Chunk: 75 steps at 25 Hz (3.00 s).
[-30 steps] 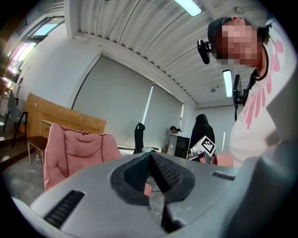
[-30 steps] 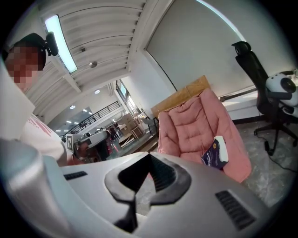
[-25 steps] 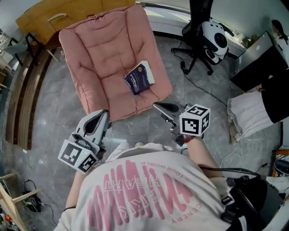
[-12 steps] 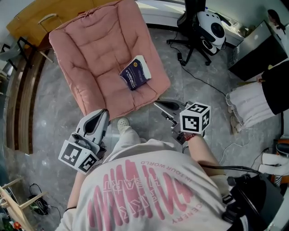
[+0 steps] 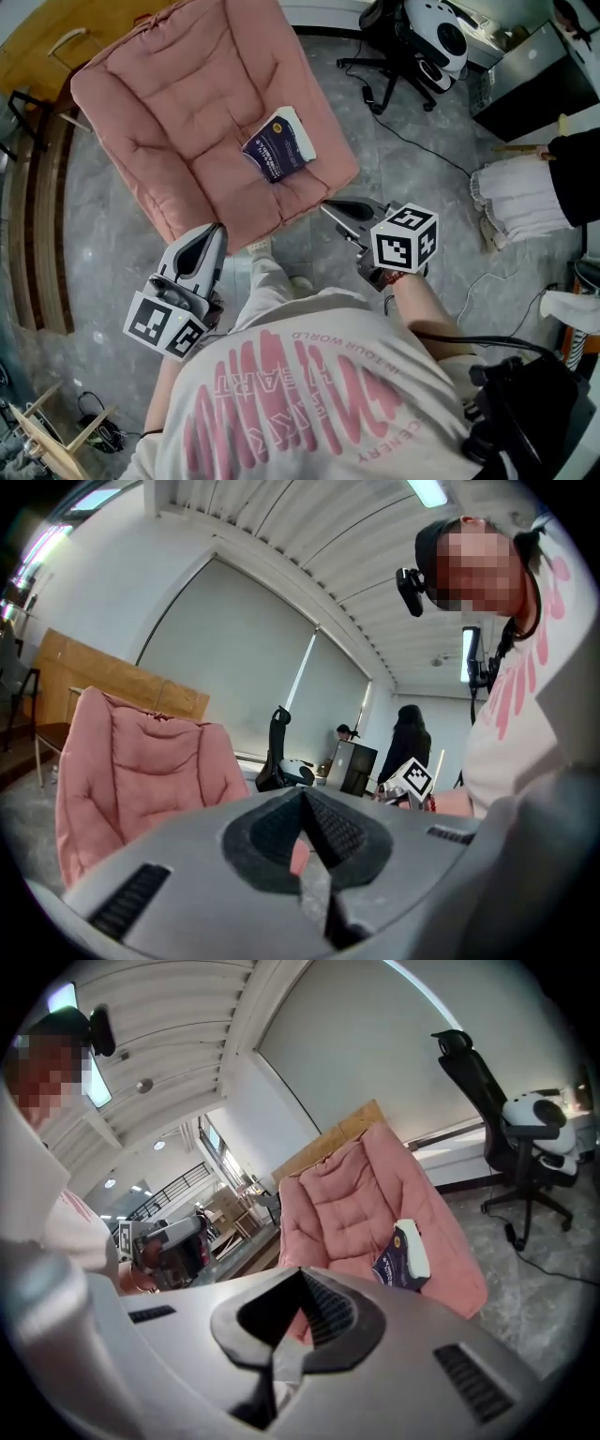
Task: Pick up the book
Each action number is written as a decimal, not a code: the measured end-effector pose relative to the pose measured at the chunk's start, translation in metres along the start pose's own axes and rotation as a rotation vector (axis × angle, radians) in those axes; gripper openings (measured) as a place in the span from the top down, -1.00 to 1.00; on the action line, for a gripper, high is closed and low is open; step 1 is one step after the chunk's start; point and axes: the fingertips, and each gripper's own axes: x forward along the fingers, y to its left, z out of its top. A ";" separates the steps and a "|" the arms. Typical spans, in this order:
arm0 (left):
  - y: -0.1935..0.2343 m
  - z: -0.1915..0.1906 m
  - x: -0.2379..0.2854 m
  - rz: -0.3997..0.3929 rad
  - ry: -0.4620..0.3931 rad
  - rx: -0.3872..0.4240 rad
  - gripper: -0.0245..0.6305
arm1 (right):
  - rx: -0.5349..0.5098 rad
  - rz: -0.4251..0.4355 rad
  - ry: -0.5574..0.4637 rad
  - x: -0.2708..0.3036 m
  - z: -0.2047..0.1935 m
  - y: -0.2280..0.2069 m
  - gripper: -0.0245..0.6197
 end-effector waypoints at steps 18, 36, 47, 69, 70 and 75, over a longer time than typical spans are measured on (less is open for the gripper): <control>0.106 0.008 0.094 -0.184 0.123 -0.036 0.91 | 0.220 -0.078 -0.058 0.080 0.049 -0.063 0.89; 0.162 0.027 0.128 -0.283 0.165 -0.042 0.91 | 0.323 -0.268 -0.110 0.083 0.053 -0.088 0.89; 0.188 0.032 0.105 -0.168 0.154 -0.009 0.91 | 0.282 -0.373 -0.162 0.068 0.005 -0.141 0.89; 0.162 0.024 0.125 -0.057 0.343 0.068 0.91 | 0.373 -0.307 0.046 0.127 -0.062 -0.209 -0.10; 0.160 0.023 0.127 -0.063 0.349 0.073 0.91 | 0.363 -0.333 0.066 0.127 -0.065 -0.213 -0.11; 0.155 0.015 0.139 -0.067 0.369 0.045 0.91 | 0.373 -0.439 0.134 0.132 -0.075 -0.231 -0.11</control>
